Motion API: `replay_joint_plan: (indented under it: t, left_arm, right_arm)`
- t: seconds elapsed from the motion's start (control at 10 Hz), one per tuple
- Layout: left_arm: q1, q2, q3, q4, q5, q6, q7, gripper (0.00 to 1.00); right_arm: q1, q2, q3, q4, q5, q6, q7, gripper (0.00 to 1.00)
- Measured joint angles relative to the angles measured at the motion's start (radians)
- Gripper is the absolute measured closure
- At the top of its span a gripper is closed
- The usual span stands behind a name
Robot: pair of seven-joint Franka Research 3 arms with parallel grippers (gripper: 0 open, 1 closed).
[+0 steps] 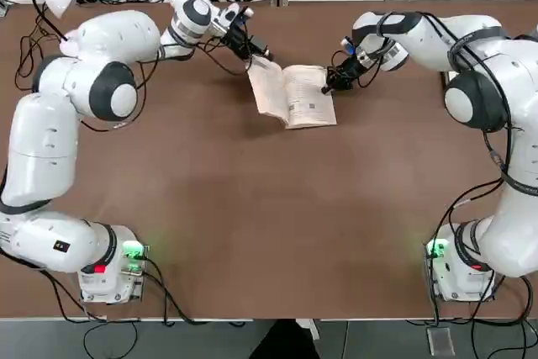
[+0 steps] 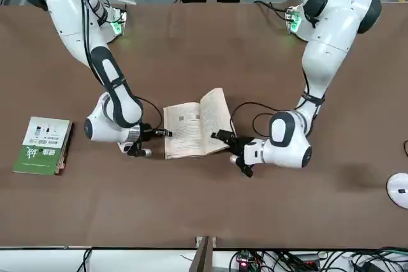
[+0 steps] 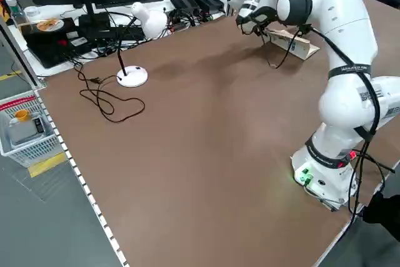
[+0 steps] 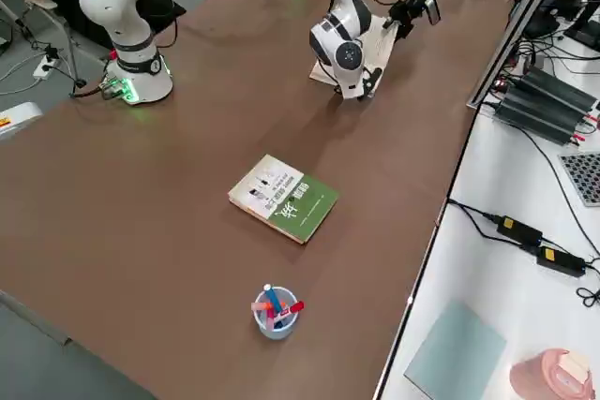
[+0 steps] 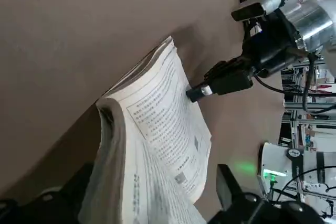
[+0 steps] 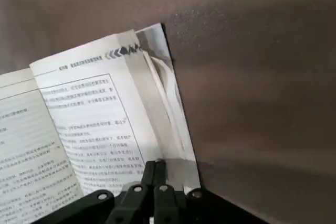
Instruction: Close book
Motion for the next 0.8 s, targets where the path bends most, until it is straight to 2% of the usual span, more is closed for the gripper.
replay_joint_plan:
  t: [0.8]
  left_arm:
    - [0.0,-0.015,0.0,0.0,0.0,-0.042,-0.108,0.0]
  right_arm:
    - [0.0,0.0,0.0,0.0,0.0,0.0,0.0,0.99]
